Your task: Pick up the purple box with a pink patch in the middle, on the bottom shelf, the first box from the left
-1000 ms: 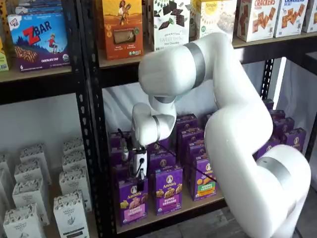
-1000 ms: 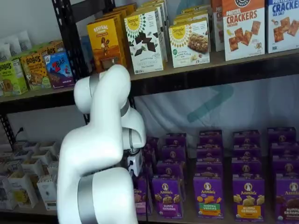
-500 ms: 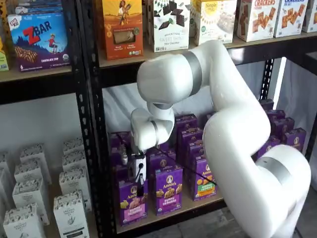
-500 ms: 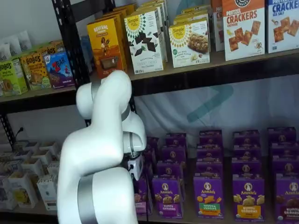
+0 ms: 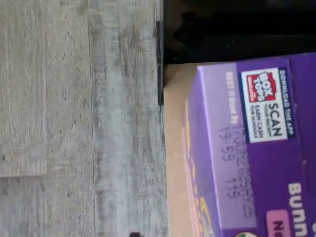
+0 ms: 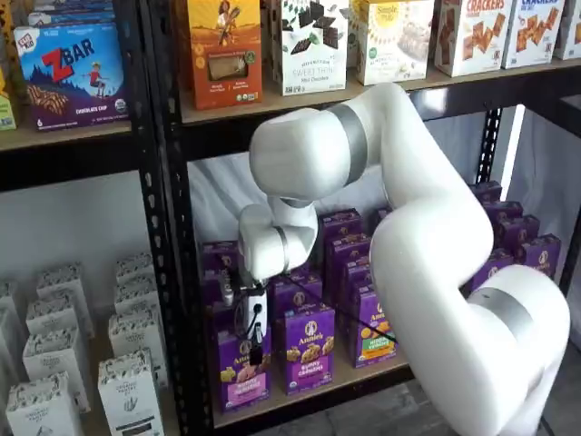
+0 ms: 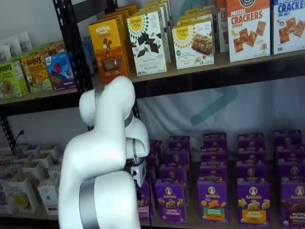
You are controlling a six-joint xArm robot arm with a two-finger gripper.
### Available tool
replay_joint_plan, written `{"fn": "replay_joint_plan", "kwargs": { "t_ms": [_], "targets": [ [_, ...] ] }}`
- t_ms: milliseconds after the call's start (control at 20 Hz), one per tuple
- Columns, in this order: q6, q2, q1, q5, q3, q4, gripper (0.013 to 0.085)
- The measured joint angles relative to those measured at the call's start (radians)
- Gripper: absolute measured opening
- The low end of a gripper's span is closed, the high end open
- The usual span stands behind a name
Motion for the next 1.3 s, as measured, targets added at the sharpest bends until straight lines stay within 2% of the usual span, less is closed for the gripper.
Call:
{"fn": "replay_joint_plan", "kwargs": {
  "t_ms": [50,150,200,300,350,400,1300],
  "targets": [
    [-0.001,0.001,0.0,-0.001,-0.001,0.001,0.081],
    [0.001,0.003,0.0,-0.009,-0.001,-0.001,0.073],
    [0.001,0.003,0.0,-0.01,-0.001,-0.002,0.073],
    [0.003,0.004,-0.001,-0.001,-0.004,-0.005,0.065],
    [0.004,0.004,-0.002,0.007,-0.007,-0.006,0.065],
    [0.002,0.005,-0.003,0.013,-0.009,-0.005,0.061],
    [0.038,0.007,0.0,-0.029,0.007,-0.044,0.061]
  ]
}}
